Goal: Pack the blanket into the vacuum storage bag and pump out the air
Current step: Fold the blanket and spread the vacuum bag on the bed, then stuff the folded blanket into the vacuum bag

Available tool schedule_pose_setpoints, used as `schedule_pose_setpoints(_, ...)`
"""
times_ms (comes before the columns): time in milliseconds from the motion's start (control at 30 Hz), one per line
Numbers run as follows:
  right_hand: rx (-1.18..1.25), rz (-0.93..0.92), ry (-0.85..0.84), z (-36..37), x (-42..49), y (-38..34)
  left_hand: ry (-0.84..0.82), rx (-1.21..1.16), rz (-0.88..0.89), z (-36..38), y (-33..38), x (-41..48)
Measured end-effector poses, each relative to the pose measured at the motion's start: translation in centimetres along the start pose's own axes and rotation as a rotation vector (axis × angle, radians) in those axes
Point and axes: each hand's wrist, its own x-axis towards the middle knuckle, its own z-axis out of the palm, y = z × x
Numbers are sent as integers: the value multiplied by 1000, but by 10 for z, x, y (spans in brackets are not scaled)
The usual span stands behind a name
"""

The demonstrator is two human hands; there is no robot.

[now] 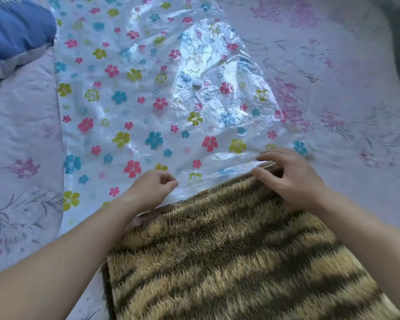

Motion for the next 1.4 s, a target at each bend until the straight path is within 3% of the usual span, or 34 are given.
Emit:
schedule_pose_setpoints(67,39,94,83,-7,-18,18,-33,-7,3,-4,-5,-13)
schedule_pose_setpoints(200,18,300,-5,-8,-55,46,111,-262,-103,-1,-1,-57)
schedule_pose_setpoints(300,111,395,0,-11,-49,57,428,-22,-275,9,-9,-101)
schedule_pose_setpoints(367,175,467,-38,-15,-41,64,508,54,-446,24,-21,-132)
schedule_pose_setpoints(467,273,491,-68,-12,-29,73,393,-363,-728,46,-41,-157)
schedule_pose_setpoints(533,317,484,-69,-9,-26,77,349,-520,-783,55,-46,-159)
schedule_pose_setpoints(767,507,440,-100,-10,-25,83,411,-879,-601,53,-55,-156)
schedule_pose_setpoints(933,790,615,-349,-30,-31,83,470,-931,-483,55,-52,-167)
schedule_pose_setpoints(1000,835,615,-359,-36,-33,83,468,-959,-470,54,-50,-170)
schedule_pose_setpoints(1200,725,494,-237,-41,-58,57,441,-994,-366,50,-27,-185)
schedule_pose_setpoints(1300,490,333,0,-39,-70,34,485,-966,-325,50,-8,-194)
schedule_pose_setpoints(1400,262,387,186,-22,-86,6,531,-924,-331,59,19,-199)
